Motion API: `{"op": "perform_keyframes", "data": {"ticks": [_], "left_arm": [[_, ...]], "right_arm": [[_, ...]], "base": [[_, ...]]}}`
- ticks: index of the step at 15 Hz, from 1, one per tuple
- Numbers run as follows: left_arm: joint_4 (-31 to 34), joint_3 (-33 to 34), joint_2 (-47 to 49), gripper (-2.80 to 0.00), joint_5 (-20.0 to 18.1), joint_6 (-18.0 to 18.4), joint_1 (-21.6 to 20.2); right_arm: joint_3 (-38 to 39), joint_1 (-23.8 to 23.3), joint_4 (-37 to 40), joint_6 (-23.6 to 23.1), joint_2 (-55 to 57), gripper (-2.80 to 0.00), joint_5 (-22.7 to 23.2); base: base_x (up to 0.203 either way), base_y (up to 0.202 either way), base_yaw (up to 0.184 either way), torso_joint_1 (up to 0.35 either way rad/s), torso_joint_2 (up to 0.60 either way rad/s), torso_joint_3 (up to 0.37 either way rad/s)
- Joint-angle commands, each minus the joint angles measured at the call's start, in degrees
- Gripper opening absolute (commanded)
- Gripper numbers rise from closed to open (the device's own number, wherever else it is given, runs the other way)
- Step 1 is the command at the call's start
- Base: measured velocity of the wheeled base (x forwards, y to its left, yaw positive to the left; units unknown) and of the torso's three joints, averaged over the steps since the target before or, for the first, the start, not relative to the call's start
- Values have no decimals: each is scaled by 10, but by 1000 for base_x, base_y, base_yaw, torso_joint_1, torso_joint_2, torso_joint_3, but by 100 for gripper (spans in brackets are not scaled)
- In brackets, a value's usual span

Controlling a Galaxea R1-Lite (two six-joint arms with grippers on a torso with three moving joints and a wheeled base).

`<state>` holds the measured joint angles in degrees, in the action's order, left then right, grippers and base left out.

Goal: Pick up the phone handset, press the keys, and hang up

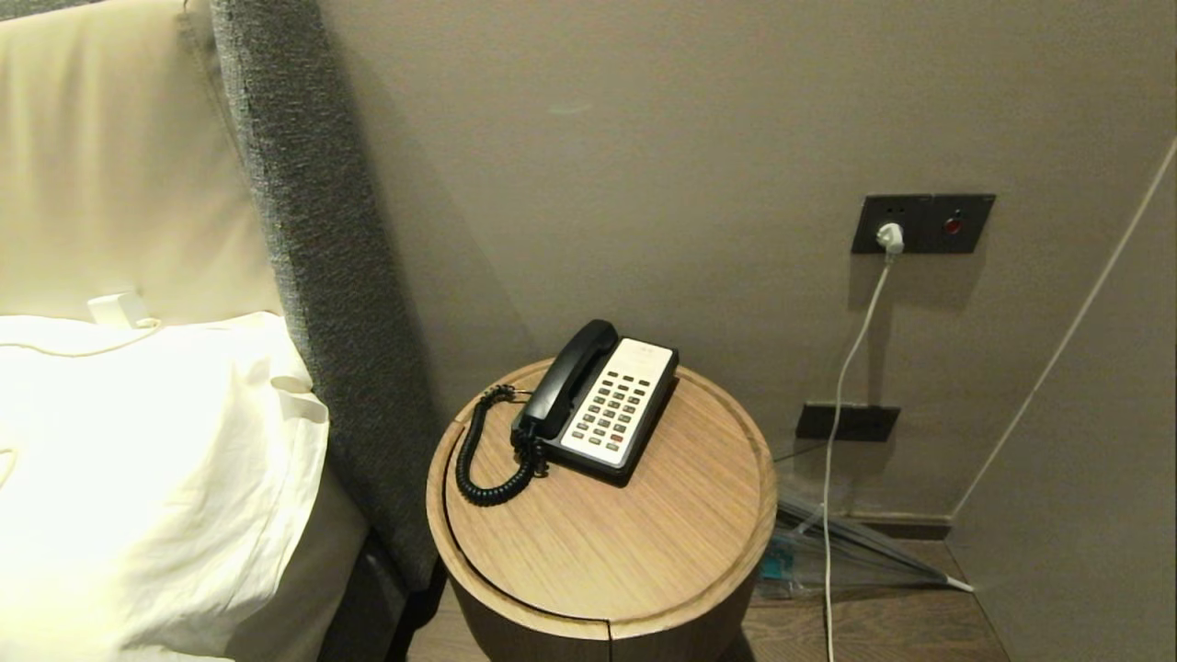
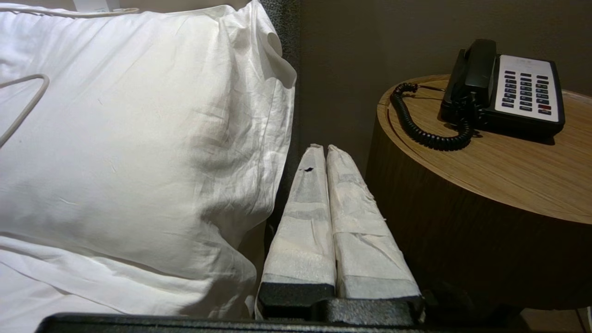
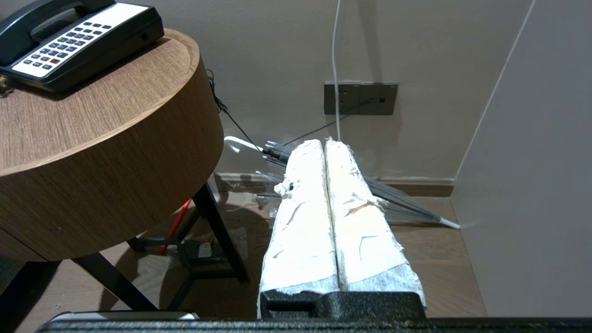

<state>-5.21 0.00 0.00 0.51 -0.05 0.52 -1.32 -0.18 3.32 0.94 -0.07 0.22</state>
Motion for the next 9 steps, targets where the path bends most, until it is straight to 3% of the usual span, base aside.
{"op": "perform_keyframes", "data": {"ticks": [1,9], "left_arm": [[-1,23,0,-280,0,0,1],[-1,23,0,-280,0,0,1]], "right_arm": [[0,0,0,0,1,-280,0],[0,0,0,0,1,-280,0]], "base": [[0,0,0,0,0,0],[0,0,0,0,0,0]]}}
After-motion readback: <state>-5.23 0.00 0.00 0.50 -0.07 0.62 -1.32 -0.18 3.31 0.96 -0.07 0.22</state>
